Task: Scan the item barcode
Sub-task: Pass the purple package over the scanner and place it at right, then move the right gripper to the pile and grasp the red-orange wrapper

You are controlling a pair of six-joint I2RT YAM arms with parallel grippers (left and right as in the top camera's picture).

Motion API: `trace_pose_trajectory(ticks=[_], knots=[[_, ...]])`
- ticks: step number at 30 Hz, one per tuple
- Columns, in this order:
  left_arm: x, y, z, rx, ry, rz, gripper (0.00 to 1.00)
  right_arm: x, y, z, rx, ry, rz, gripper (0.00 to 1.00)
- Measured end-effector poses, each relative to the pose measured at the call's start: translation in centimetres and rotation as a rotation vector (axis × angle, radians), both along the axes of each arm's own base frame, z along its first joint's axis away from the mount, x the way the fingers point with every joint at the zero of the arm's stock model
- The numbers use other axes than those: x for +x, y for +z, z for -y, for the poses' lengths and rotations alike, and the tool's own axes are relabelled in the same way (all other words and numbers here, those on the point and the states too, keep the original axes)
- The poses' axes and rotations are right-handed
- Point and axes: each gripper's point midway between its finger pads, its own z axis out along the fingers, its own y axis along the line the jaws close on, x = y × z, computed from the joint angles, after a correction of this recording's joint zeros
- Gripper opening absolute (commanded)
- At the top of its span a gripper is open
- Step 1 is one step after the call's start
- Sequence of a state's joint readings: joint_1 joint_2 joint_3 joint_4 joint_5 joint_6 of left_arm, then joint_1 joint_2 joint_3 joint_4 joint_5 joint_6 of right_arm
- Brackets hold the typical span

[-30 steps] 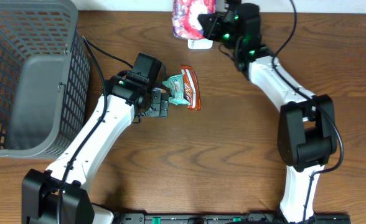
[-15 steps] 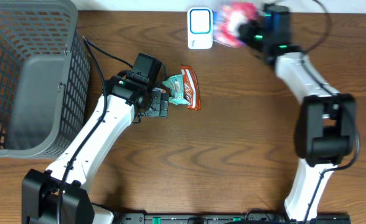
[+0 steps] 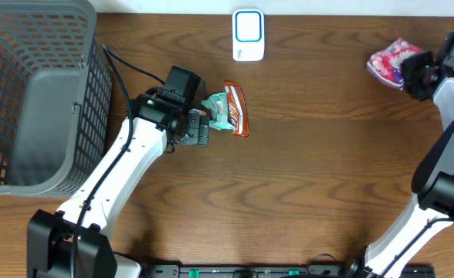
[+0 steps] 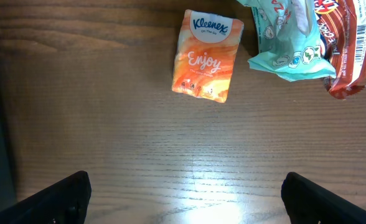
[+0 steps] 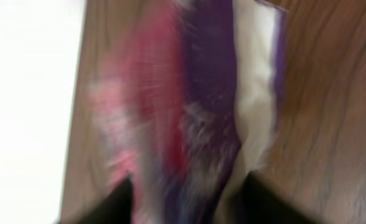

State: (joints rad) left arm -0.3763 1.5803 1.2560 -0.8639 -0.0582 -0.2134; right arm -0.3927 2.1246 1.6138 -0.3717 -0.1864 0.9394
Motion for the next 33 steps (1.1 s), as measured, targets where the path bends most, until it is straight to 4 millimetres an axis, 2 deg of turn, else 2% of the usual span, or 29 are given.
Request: trace_pose_trajectory(ticks=[1,2,5,8,12,13,14,17,20,24,28,30,33], knots=[[0.0,0.0,0.0,0.0,0.0,0.0,0.98,0.2,0.2,0.4,-0.005,-0.016,0.014,0.89],[0.0,0.0,0.0,0.0,0.0,0.0,0.98,0.6,0.6,0.7,-0.011,-0.031,0.034,0.92],[0.0,0.0,0.0,0.0,0.0,0.0,0.98,2.4,2.3,0.3,-0.013,-0.008,0.136,0.95],[0.0,0.0,0.0,0.0,0.0,0.0,0.98,5.2,5.8,-2.0,-0.003,0.139,0.316,0.95],[0.0,0.0,0.0,0.0,0.0,0.0,0.98,6.5,9.5,-7.1,0.059,0.391,0.485,0.86],[0.0,0.0,0.0,0.0,0.0,0.0,0.98,6.3,10.6,-10.0,0.107,0.514,0.53,0.84],[0.0,0.0,0.0,0.0,0.0,0.0,0.98,6.2,10.7,-10.4,0.115,0.531,0.535,0.84],[0.0,0.0,0.0,0.0,0.0,0.0,0.98,4.8,11.4,-15.9,0.206,0.759,0.569,0.82],[0.0,0.0,0.0,0.0,0.0,0.0,0.98,2.4,10.6,-21.8,0.32,0.942,0.524,0.82],[0.0,0.0,0.0,0.0,0.0,0.0,0.98,-1.7,7.2,-30.4,0.418,1.105,0.323,0.75],[0.0,0.0,0.0,0.0,0.0,0.0,0.98,-4.5,2.8,-35.5,0.269,1.161,0.097,0.73],[0.0,0.0,0.0,0.0,0.0,0.0,0.98,-5.4,1.2,-38.0,0.139,1.202,0.032,0.73],[0.0,0.0,0.0,0.0,0.0,0.0,0.98,-6.6,-0.2,-40.8,-0.006,1.245,-0.026,0.73]])
